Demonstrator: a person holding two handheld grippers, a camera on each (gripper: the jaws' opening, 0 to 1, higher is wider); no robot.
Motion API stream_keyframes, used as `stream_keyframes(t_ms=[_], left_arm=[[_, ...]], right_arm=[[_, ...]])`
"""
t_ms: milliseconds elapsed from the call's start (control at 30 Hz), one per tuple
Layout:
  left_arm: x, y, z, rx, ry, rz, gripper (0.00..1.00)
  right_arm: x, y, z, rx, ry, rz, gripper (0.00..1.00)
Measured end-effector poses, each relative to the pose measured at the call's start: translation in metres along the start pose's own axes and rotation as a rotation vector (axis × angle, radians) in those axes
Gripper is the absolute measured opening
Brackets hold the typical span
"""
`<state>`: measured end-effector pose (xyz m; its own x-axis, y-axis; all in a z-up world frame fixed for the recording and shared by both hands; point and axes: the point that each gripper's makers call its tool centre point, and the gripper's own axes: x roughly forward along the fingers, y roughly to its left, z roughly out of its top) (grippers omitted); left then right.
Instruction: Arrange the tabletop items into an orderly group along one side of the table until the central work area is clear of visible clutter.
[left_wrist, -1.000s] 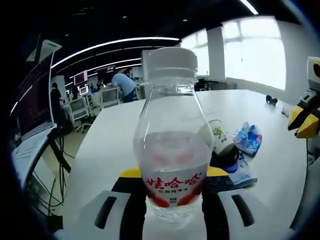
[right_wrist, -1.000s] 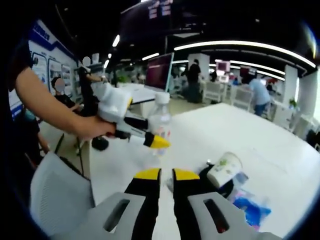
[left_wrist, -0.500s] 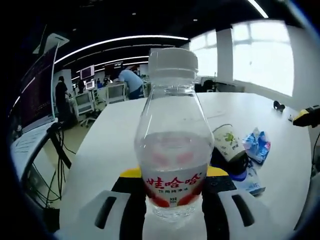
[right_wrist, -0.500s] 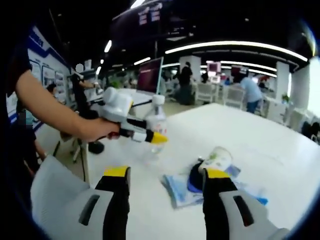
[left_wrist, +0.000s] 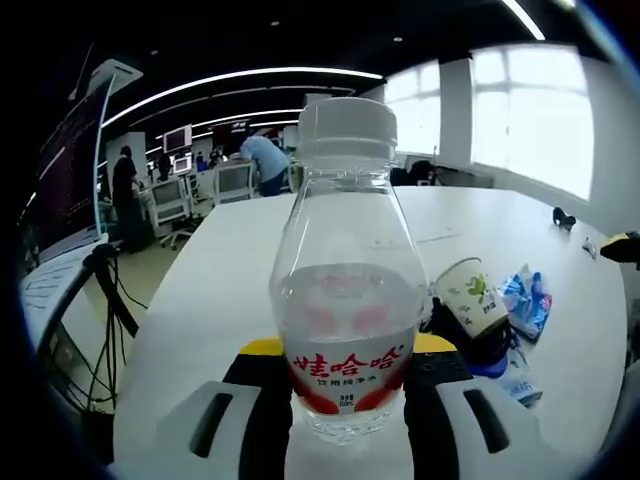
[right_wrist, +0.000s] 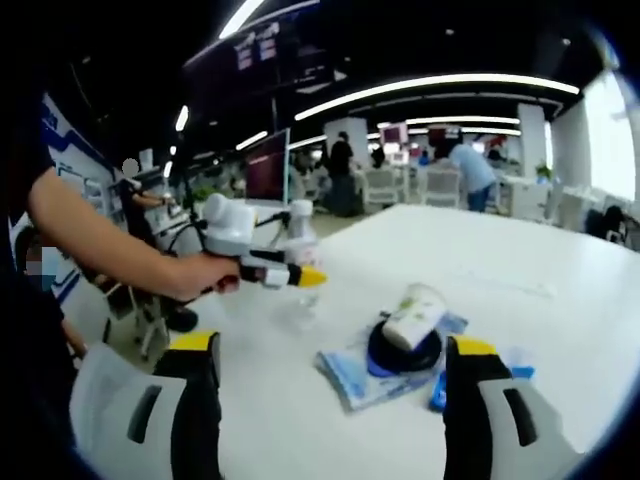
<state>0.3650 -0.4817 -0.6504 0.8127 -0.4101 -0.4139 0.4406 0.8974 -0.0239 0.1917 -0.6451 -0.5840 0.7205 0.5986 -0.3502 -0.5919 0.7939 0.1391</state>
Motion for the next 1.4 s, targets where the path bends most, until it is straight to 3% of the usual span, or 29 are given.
stream_keyframes(t_ms=[467,867,1400], left_arm=[[0.018,0.009,0.001,0.003,-0.001,0.025,0.42],[0.034,0.017,0.007,0.004,-0.008,0.038,0.42],[0.058,0.028,0.005,-0.012,0.002,0.074,0.42]], right_arm=[[-0.012,-0.001,-0.02,0.034,0.028,-0.04,0.95],[-0.013,0.003,-0.014,0.071,-0.002,-0.046,0.98],[-0.017,0.002,-0.038,0.07,0.038,-0.051,0.98]])
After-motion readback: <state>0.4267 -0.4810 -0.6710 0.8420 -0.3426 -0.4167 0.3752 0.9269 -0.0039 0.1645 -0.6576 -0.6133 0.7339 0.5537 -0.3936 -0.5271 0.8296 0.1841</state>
